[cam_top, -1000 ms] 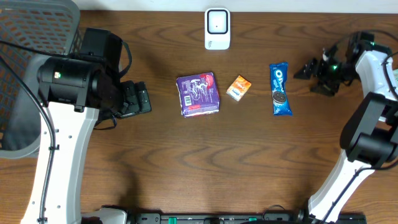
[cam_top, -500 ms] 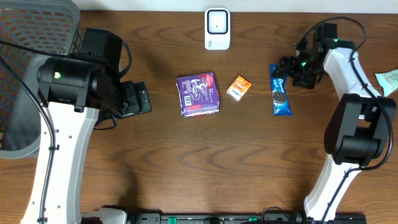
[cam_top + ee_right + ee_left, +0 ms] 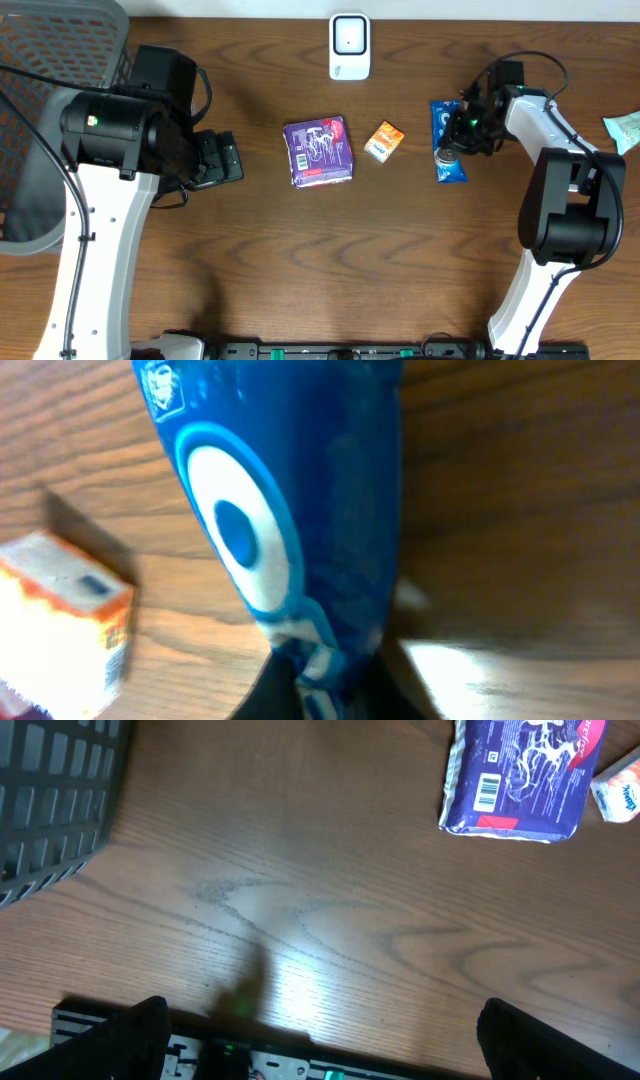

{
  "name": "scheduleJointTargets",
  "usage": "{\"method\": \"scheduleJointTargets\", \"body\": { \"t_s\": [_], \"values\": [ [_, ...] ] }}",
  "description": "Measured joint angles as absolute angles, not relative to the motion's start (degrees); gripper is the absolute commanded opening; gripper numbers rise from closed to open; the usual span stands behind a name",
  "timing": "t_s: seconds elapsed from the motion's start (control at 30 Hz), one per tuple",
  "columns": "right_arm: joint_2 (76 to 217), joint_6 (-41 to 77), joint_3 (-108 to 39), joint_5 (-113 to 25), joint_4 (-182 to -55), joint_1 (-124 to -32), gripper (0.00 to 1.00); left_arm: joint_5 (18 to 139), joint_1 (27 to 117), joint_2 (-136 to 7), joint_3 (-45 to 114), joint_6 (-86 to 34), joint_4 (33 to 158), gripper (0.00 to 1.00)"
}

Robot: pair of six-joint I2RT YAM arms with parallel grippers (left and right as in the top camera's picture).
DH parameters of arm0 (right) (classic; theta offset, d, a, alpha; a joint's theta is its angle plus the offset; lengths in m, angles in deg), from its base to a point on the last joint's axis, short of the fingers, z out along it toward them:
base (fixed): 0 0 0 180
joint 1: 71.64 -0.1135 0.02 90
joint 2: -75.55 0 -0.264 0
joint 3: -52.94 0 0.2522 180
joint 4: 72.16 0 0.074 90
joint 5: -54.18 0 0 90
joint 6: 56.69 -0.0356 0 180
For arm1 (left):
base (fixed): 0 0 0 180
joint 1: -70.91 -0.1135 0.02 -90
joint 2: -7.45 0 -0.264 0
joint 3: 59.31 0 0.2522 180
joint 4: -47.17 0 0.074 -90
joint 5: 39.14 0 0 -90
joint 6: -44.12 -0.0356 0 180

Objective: Scan the item barcode
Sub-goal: 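Regrasp the Oreo pack with the right gripper, then raise the Oreo pack up to the scanner with the right gripper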

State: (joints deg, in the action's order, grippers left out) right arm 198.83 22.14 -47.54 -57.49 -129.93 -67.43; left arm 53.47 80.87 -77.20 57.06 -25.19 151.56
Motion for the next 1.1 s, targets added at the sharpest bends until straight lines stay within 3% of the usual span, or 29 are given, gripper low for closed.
{"method": "scheduleJointTargets", "body": {
  "t_s": [0.23,0.5,1.1],
  "values": [
    [200.32,21.89,-52.11,-62.34,-130.85,-69.42,0.01,53.45,80.87,-77.2,57.06,-25.19,151.58,0.98],
    [201.17,21.06,-75.17,-60.81,-129.5,-77.07,0.01,53.47,80.87,-77.2,57.06,-25.19,151.61,0.98],
    [207.09,20.3,-78.42,-31.32,-92.89,-95.76,0.01,53.47,80.87,-77.2,57.06,-25.19,151.58,0.98]
  ]
}}
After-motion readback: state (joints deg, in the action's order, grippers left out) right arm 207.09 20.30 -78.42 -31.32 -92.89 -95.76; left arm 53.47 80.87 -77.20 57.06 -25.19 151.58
